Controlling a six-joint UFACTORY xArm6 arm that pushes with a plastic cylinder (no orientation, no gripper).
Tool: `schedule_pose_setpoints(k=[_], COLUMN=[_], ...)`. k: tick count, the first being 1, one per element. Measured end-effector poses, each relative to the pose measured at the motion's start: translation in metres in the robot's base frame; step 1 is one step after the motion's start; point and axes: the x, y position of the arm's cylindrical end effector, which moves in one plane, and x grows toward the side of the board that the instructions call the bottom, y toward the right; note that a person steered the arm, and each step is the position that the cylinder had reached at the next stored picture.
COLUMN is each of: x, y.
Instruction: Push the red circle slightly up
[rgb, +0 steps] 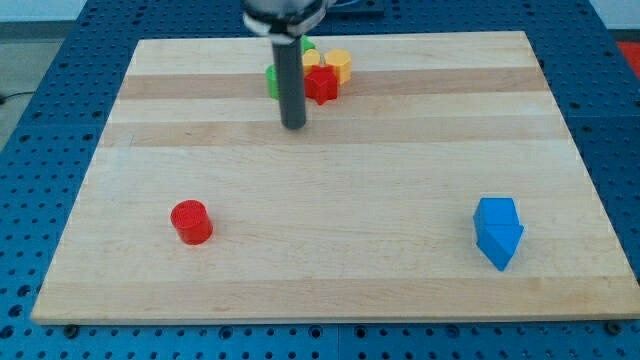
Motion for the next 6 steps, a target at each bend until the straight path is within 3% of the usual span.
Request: schedule_pose_setpoints(k=[1,2,5,6], x=[0.085,0.114,0.199,0.143], y=[0.000,0.017,-0.068,-0.088])
